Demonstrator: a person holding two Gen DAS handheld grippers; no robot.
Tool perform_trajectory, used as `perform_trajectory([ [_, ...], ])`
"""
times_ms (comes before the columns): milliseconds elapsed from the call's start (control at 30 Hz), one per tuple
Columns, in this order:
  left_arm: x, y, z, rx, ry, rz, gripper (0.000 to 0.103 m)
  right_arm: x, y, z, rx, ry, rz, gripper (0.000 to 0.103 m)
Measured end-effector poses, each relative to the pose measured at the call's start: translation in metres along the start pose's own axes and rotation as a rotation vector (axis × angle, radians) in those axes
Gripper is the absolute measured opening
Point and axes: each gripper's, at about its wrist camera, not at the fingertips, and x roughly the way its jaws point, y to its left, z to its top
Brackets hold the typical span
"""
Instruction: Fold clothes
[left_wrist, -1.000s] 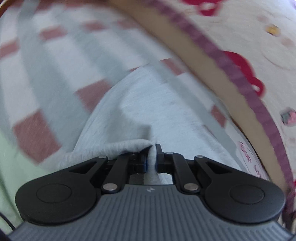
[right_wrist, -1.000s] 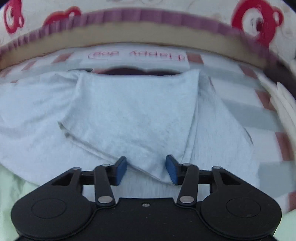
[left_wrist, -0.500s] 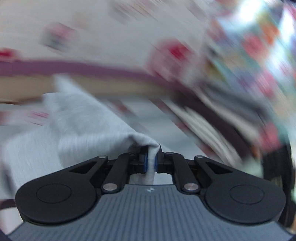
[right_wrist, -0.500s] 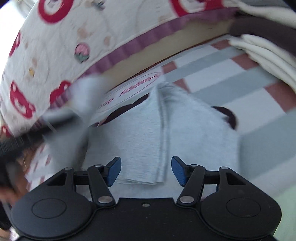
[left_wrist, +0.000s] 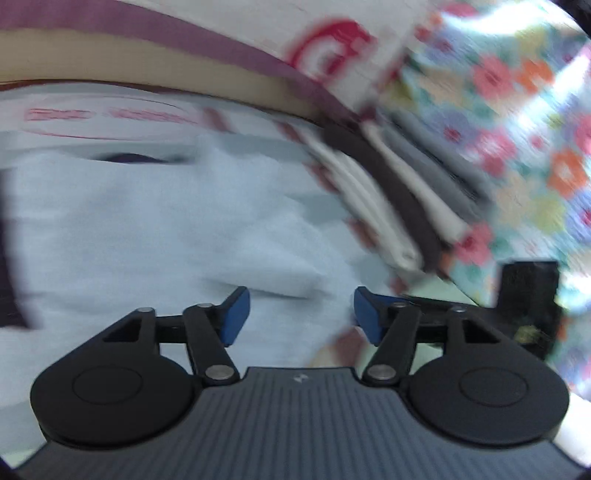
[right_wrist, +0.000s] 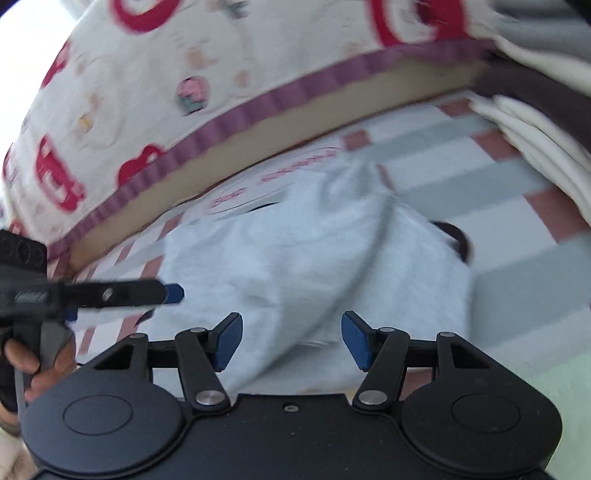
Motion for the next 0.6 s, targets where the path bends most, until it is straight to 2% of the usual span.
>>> perform_trajectory([
  [67,-0.003,0.008,-0.004,0.005,-0.012,0.045,0.063,0.01,0.022,-0.002,-0.115,0.019,-0.045,0.067],
  [133,-0.005,0.016,-0.008,0.01,-0.024,0.09,0.063,0.023,0.046,-0.007,-0.268,0.022,-0.15,0.069],
  [200,-0.008,0.025,-0.012,0.014,-0.037,0.135,0.063,0.042,0.066,-0.011,-0.416,0.023,-0.272,0.08],
  [233,-0.009,0.029,-0.014,0.017,-0.043,0.157,0.063,0.056,0.072,-0.013,-0.471,0.028,-0.342,0.087],
  [300,-0.012,0.037,-0.018,0.021,-0.055,0.202,0.063,0.084,0.075,-0.01,-0.507,0.058,-0.427,0.088],
  [333,-0.013,0.041,-0.02,0.024,-0.061,0.224,0.063,0.096,0.071,-0.005,-0.484,0.072,-0.43,0.082],
  [367,-0.014,0.043,-0.023,0.036,-0.065,0.232,0.063,0.094,0.066,0.004,-0.425,0.054,-0.384,0.054],
  [433,-0.014,0.04,-0.028,0.067,-0.04,0.234,0.063,0.081,0.057,0.016,-0.279,-0.002,-0.329,0.018],
  [500,-0.01,0.041,-0.03,0.065,0.014,0.268,0.063,0.051,0.047,0.018,-0.111,-0.099,-0.324,0.016],
  [567,-0.012,0.044,-0.029,0.036,0.06,0.316,0.062,0.022,0.035,0.003,-0.046,-0.138,-0.403,0.016],
  [600,-0.015,0.046,-0.028,0.017,0.073,0.325,0.062,0.012,0.027,-0.008,-0.057,-0.104,-0.472,0.016],
])
